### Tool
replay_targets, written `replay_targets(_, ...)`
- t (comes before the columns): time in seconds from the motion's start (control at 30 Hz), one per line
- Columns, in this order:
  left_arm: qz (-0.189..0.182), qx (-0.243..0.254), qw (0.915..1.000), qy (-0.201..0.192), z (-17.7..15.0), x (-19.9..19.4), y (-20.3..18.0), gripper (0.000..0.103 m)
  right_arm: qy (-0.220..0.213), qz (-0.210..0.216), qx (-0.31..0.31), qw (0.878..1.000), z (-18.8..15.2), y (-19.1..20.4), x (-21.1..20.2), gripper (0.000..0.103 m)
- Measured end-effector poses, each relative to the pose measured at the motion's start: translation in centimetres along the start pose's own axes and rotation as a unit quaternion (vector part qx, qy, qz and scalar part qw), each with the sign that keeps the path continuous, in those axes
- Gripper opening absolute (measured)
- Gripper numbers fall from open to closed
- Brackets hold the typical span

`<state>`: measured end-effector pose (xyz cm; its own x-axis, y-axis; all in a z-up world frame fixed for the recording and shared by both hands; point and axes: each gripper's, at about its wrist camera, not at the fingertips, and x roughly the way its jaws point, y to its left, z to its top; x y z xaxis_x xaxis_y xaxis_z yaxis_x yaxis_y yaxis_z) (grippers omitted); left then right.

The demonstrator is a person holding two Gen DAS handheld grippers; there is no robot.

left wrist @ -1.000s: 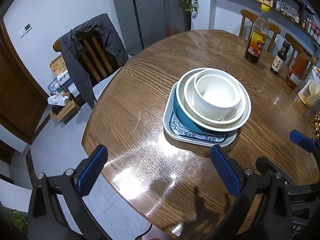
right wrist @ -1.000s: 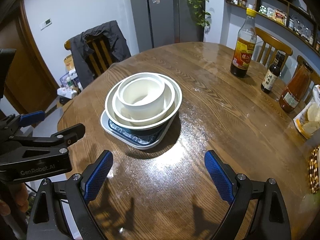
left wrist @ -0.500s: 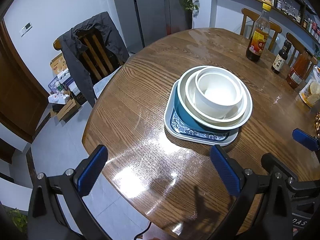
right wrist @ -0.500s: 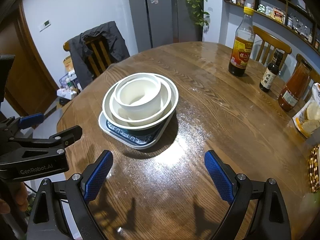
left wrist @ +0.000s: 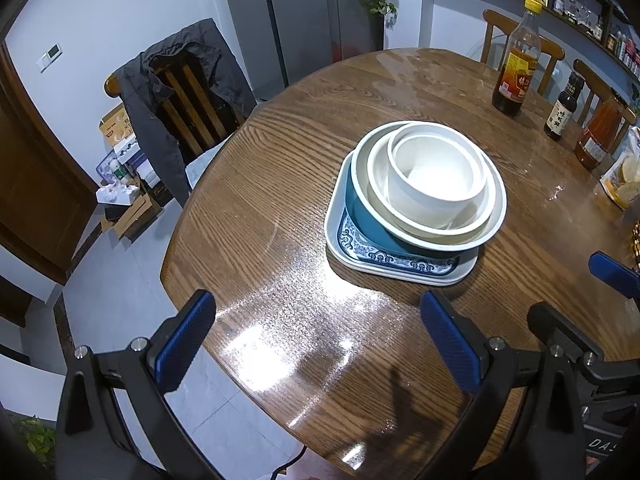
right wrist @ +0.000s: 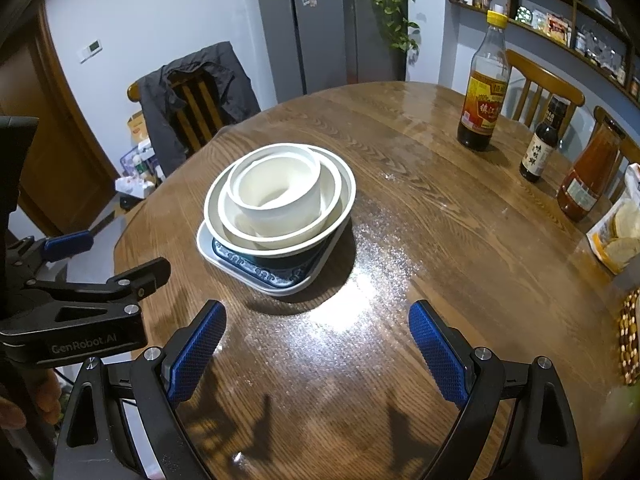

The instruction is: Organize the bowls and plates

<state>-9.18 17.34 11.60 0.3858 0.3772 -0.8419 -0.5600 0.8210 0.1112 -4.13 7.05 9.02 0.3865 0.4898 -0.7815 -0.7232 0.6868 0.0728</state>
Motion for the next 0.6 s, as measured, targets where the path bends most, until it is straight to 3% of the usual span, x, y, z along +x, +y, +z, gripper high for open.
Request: replay_targets(0.6,-0.005,0.001,1.0,-0.005,0.14,-0.02,-0.35,0.102,0.007,0.002,-0.003,1.0,0.2,0.14,0.33,0.093)
